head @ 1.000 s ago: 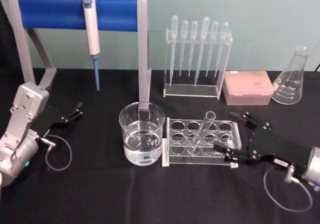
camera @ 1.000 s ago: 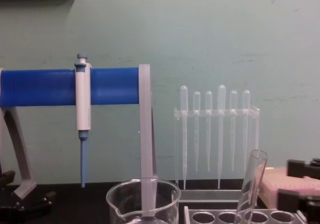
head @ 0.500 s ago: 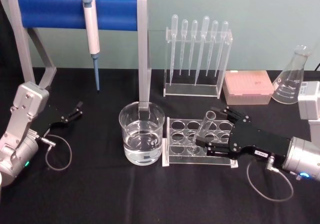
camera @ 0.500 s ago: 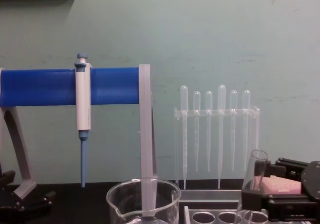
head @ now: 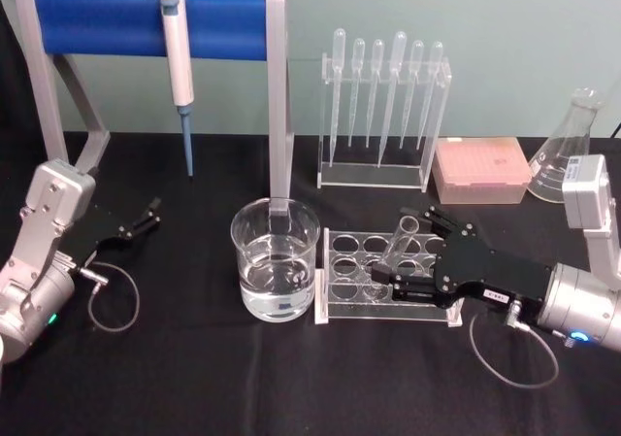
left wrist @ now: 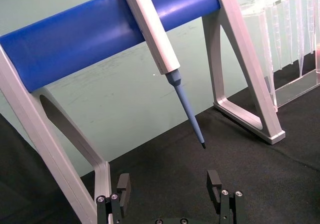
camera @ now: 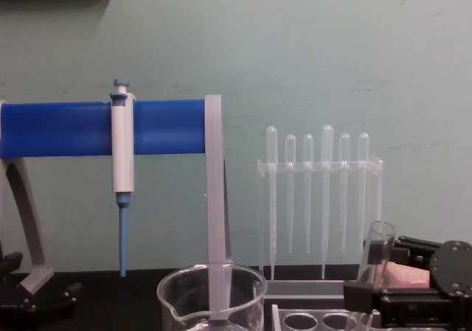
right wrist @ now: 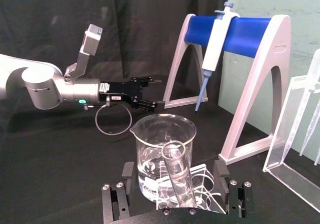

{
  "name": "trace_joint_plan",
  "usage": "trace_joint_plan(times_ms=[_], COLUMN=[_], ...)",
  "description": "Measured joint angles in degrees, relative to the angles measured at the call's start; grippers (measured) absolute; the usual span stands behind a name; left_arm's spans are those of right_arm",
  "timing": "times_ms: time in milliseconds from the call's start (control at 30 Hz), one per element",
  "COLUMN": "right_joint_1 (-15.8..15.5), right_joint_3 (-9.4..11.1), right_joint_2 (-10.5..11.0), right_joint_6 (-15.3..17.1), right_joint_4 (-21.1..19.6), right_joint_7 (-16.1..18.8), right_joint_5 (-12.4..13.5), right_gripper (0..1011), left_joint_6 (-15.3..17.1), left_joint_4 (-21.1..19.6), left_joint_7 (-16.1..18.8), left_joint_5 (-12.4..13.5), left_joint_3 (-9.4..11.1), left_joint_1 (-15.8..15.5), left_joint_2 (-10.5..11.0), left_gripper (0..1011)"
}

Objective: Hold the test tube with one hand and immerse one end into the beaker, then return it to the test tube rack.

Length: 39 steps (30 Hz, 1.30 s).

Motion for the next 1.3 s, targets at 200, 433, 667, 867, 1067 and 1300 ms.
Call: trace_joint_plan(times_ms=[200,433,667,867,1067,1300], right_joint_1=[-0.1,-0.2,-0.2,-0.2,-0.3,0.1], right_joint_3=[0.1,0.2,0.2,0.3,0.3,0.4], right_joint_2=[0.1,0.1,0.2,0.2,0.2,0.4], right_joint_6=[0.0,-0.1,-0.1,-0.2,-0.2,-0.1], right_joint_4=[-0.1,-0.2,-0.2,-0.3,-0.3,-0.8], right_joint_7=[0.0,-0.1,-0.1,-0.2,-0.2,-1.0], right_joint_5=[0.0,0.1,0.1,0.1,0.2,-0.2], right_gripper=[883,678,452,277,250,247], left_joint_6=[0.0,0.0,0.0,0.0,0.0,0.0], left_joint_4=[0.0,0.0,0.0,0.0,0.0,0.0], left_joint_7=[0.0,0.0,0.0,0.0,0.0,0.0], left_joint_5=[0.0,0.0,0.0,0.0,0.0,0.0], left_joint_3=[0.0,0.0,0.0,0.0,0.0,0.0], left_joint_1=[0.0,0.0,0.0,0.0,0.0,0.0], left_joint_2=[0.0,0.0,0.0,0.0,0.0,0.0], left_gripper=[1000,1000,1000,1000,1000,1000])
